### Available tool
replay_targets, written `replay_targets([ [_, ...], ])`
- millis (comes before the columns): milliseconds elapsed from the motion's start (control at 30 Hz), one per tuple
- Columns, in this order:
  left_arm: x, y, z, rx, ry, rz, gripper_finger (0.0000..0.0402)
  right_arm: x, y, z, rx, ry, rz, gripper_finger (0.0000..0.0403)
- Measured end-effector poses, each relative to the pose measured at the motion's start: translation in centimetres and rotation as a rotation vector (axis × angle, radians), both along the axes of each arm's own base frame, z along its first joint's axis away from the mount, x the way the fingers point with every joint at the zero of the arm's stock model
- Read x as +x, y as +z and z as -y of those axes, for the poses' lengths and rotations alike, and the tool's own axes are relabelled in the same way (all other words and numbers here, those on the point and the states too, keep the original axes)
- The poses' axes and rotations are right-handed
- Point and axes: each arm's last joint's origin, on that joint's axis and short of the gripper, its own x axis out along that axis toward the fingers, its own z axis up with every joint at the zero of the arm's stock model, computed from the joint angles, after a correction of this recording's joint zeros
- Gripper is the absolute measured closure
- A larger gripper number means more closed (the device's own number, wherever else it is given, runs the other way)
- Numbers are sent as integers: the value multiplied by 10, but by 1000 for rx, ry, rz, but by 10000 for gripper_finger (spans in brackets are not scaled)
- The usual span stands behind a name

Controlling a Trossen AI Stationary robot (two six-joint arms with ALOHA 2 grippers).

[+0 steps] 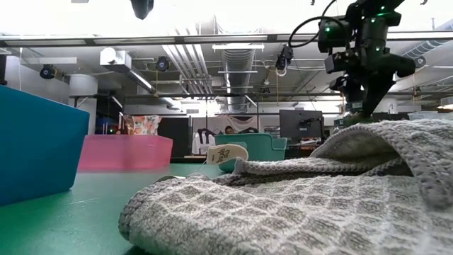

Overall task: Sort spices by type
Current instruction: Put the green seasoning bottle into the blue bin

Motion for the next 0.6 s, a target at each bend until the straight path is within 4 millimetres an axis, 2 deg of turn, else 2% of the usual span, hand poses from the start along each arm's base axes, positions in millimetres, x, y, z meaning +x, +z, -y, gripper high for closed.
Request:
replay_targets([
  [600,0,0,0,5,-3,-2,324,-13,0,25,42,-73,69,211],
])
